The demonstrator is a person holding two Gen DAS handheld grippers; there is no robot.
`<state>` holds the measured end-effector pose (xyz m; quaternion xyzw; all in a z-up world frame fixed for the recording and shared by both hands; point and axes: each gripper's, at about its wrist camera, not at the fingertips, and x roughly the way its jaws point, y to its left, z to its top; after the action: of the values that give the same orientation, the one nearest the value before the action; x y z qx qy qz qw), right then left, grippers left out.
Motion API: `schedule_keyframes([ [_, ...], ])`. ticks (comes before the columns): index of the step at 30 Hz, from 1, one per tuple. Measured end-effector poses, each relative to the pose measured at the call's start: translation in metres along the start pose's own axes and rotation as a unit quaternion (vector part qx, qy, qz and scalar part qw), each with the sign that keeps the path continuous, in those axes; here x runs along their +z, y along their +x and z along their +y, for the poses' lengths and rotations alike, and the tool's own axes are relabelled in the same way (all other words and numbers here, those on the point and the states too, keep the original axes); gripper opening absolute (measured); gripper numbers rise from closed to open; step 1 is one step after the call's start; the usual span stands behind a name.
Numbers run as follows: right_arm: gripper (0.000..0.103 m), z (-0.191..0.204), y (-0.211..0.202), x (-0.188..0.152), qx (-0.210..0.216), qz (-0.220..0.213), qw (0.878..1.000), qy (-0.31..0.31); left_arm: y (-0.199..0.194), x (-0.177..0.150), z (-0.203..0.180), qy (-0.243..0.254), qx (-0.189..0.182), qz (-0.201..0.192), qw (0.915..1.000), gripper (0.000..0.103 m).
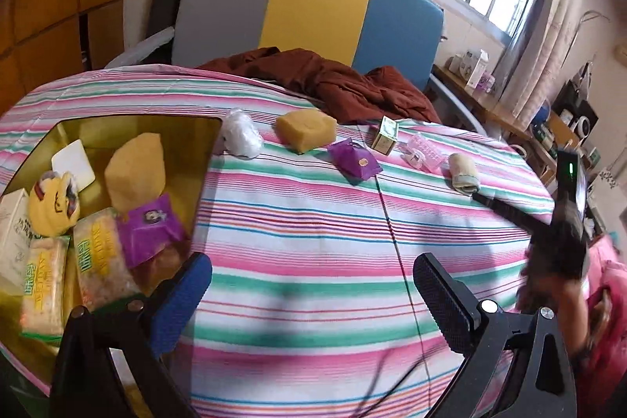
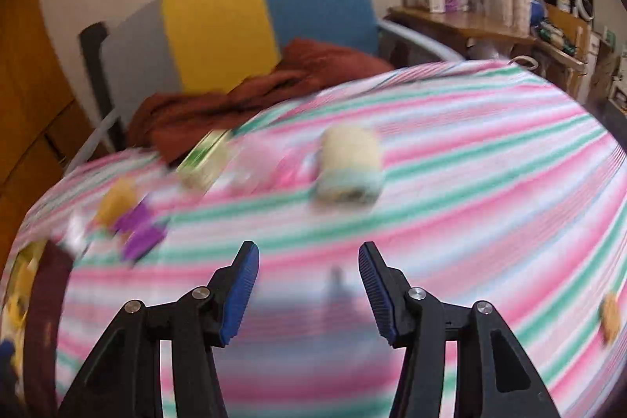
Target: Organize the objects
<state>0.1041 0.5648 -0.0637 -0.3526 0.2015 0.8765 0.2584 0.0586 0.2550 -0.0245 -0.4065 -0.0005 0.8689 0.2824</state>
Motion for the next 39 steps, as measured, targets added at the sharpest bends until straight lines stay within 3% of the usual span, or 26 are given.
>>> schedule_keyframes([
  [4,0.056,-0.011,0.029,0.037,-0.008,-0.004,1.000,0.014,0.009,0.011,-0.004,-0.001,0.012,-0.009,0.9999,0.103],
  [6,0.057,-0.014,0.047,0.049,-0.034,0.006,0.999,0.017,0.016,0.017,-0.004,-0.004,0.018,-0.010,0.9998,0.103],
  [9,0.057,-0.021,0.068,0.056,-0.018,0.019,0.999,0.029,0.029,0.027,-0.005,-0.004,0.034,-0.012,0.9993,0.103],
  [10,0.057,-0.022,0.074,0.056,-0.030,0.024,0.999,0.025,0.033,0.029,-0.005,-0.003,0.040,-0.014,0.9991,0.103],
  [12,0.057,-0.022,0.079,0.053,-0.009,0.021,0.999,0.024,0.045,0.034,-0.008,-0.003,0.051,-0.009,0.9987,0.103],
  [14,0.051,-0.017,0.081,0.049,-0.004,0.017,1.000,0.007,0.061,0.039,-0.012,-0.008,0.049,0.006,0.9987,0.103],
  [18,0.050,-0.003,0.070,0.036,-0.019,-0.001,0.999,-0.036,0.092,0.050,-0.021,-0.026,0.045,0.029,0.9982,0.103],
  [23,0.050,-0.009,0.047,0.014,-0.016,-0.009,1.000,-0.024,0.129,0.068,-0.042,-0.033,0.047,0.038,0.9976,0.103],
  [29,0.050,-0.018,0.042,0.010,-0.014,-0.027,1.000,-0.005,0.183,0.093,-0.069,-0.011,0.079,0.050,0.9956,0.103],
  [30,0.050,-0.017,0.042,0.009,-0.016,-0.028,0.999,-0.005,0.188,0.095,-0.071,-0.004,0.082,0.049,0.9954,0.101],
  [33,0.050,-0.016,0.045,0.008,-0.013,-0.025,1.000,-0.006,0.200,0.095,-0.073,0.016,0.097,0.055,0.9936,0.081],
  [35,0.050,-0.017,0.046,0.008,-0.011,-0.024,1.000,-0.005,0.207,0.091,-0.066,0.012,0.098,0.067,0.9929,0.074],
  [39,0.050,-0.014,0.044,0.007,-0.017,-0.032,0.999,-0.012,0.204,0.086,-0.059,0.019,0.096,0.040,0.9944,0.059],
])
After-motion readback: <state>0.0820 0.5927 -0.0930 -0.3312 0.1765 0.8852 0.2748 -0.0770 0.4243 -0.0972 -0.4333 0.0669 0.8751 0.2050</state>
